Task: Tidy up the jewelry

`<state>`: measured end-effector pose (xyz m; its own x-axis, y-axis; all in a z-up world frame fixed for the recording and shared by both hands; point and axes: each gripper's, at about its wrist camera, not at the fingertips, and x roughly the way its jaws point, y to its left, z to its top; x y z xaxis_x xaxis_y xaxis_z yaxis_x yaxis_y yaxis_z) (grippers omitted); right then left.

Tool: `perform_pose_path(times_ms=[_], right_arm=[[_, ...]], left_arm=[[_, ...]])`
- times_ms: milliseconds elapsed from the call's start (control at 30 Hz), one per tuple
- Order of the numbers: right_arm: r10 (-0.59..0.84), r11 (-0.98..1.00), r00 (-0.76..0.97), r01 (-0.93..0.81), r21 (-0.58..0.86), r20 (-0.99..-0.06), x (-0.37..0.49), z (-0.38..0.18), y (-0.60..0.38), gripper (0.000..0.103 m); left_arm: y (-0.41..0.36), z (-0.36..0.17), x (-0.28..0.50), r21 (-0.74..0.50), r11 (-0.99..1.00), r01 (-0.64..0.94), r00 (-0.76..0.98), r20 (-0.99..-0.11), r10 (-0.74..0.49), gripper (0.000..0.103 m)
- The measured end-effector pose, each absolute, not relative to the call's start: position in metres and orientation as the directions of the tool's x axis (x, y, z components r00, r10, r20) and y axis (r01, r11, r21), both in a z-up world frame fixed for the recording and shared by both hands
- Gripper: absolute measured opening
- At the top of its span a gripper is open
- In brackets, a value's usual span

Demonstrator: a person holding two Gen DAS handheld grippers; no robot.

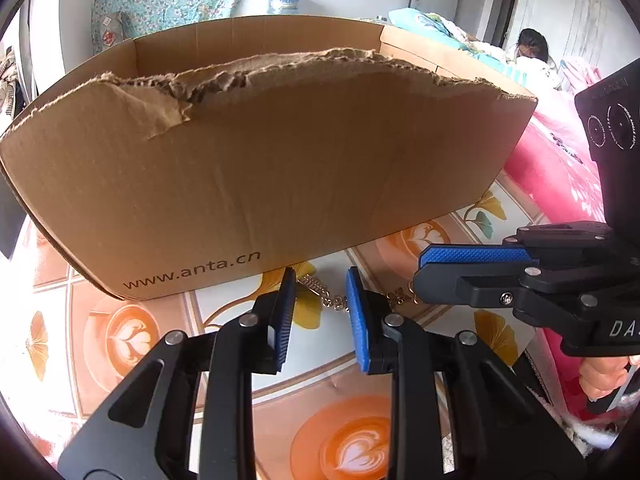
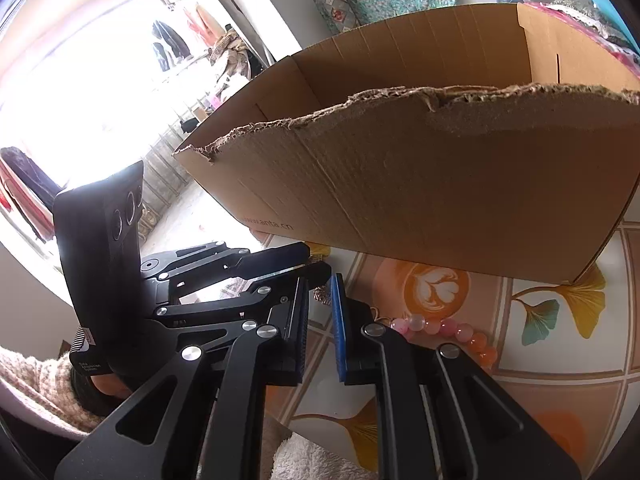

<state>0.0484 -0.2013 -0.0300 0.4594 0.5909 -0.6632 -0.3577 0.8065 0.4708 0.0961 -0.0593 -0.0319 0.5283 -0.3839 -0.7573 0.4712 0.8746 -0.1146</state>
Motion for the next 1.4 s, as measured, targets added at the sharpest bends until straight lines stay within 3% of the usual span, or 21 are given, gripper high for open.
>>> perform_pose_path(times_ms=[167, 367, 700, 867, 967, 1100, 1233, 1400], right_arm=[[0.595, 0.804, 0.459, -0.360, 0.474, -0.660, 0.050, -0.030, -0.199, 0.012], [0.603, 0.797, 0.457, -0.370, 0.477, -0.654, 0.051, -0.030, -0.197, 0.012], [0.613, 0.790, 0.450, -0.375, 0.485, -0.650, 0.051, -0.032, -0.197, 0.012], [0.567, 0.819, 0.459, -0.398, 0.413, -0.684, 0.048, -0.032, -0.188, 0.012], [0.531, 0.837, 0.467, -0.422, 0.349, -0.707, 0.042, -0.031, -0.180, 0.027], [0.522, 0.836, 0.469, -0.447, 0.318, -0.713, 0.037, -0.029, -0.177, 0.027], [0.511, 0.841, 0.466, -0.444, 0.308, -0.723, 0.041, -0.033, -0.176, 0.027], [0.509, 0.835, 0.458, -0.470, 0.288, -0.729, 0.044, -0.030, -0.168, 0.027]], left_arm=[[-0.054, -0.033, 0.096, -0.076, 0.897, 0.436, 0.555, -0.762, -0.334, 0.003], [-0.027, -0.031, 0.092, -0.093, 0.898, 0.429, 0.542, -0.769, -0.339, 0.002], [0.040, -0.023, 0.083, -0.349, 0.870, 0.347, 0.541, -0.684, -0.490, 0.002], [0.040, -0.018, 0.082, -0.336, 0.878, 0.341, 0.558, -0.679, -0.476, 0.002], [0.037, -0.013, 0.078, -0.333, 0.873, 0.355, 0.562, -0.670, -0.484, 0.002], [0.031, 0.005, 0.074, -0.345, 0.847, 0.404, 0.582, -0.618, -0.529, 0.002], [0.026, -0.012, 0.083, -0.340, 0.864, 0.371, 0.550, -0.669, -0.500, 0.002], [0.035, -0.021, 0.082, -0.360, 0.865, 0.350, 0.546, -0.672, -0.500, 0.002]])
